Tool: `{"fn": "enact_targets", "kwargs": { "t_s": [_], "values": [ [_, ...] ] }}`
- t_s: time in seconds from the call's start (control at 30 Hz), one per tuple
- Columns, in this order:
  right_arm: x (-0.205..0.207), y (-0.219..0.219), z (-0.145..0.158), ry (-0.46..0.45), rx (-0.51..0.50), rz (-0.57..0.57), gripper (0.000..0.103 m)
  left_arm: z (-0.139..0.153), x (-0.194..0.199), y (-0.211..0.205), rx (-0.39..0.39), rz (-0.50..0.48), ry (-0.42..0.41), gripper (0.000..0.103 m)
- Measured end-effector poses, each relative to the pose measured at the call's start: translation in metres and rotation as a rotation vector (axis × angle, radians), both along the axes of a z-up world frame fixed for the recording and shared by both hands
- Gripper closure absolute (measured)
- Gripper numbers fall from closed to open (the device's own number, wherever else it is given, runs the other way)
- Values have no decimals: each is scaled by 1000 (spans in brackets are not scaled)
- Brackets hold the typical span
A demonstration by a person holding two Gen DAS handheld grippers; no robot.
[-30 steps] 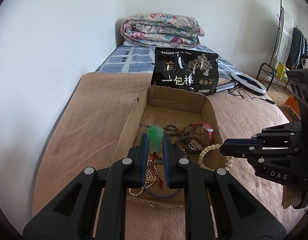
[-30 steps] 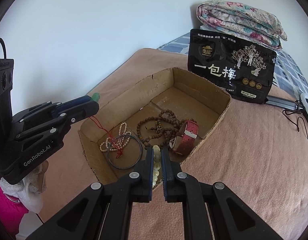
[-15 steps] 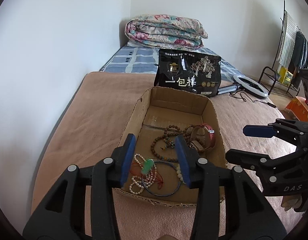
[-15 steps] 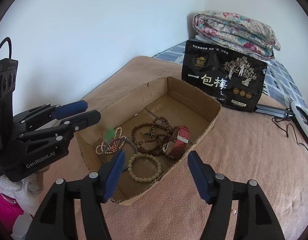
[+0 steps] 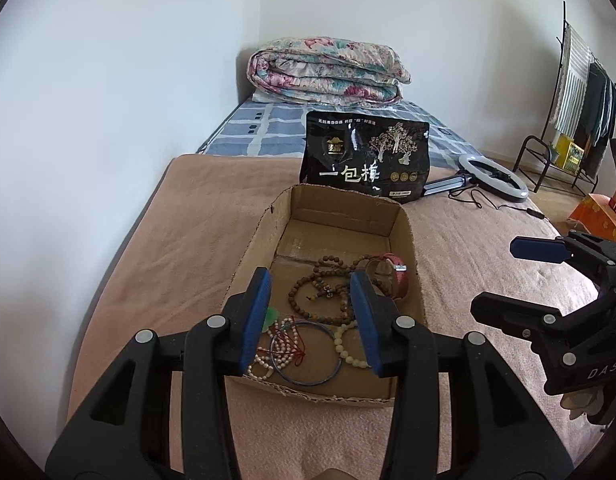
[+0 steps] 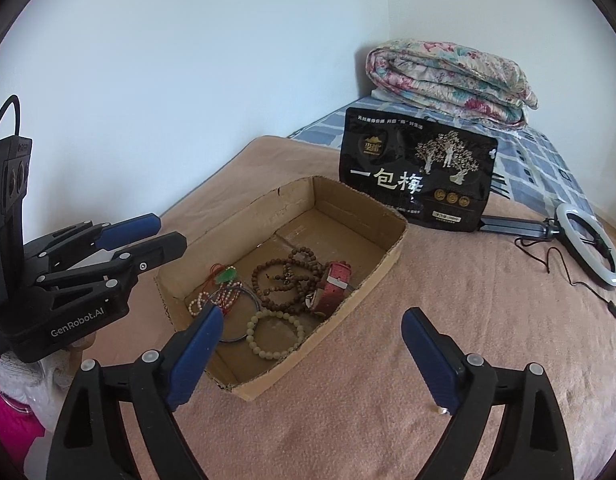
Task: Organize jewelry
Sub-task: 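Move both tools back toward the two small white pearl studs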
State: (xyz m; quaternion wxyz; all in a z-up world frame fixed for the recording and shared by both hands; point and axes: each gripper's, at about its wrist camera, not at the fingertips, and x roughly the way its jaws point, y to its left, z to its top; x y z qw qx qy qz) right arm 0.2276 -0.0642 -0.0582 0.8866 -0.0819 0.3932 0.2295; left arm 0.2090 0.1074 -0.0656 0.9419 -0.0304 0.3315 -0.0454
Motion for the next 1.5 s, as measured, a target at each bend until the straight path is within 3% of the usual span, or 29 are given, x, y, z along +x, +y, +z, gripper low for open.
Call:
{"fn": "enact_targets", "kwargs": {
  "t_s": [0.4, 0.53, 0.73, 1.5],
  "values": [
    [-25, -39, 23, -75, -13, -32, 1, 26, -28, -45, 29, -58, -47, 61],
    [-36, -53, 29, -91, -25, -46, 0, 33, -37, -61, 27, -77, -63, 47],
    [-49, -80, 34, -116, -53, -84, 0, 40, -46, -83, 12, -112, -61, 46],
    [-81, -196, 28, -131, -118, -275, 0, 26, -47, -156, 21, -216, -26, 45]
  ]
}}
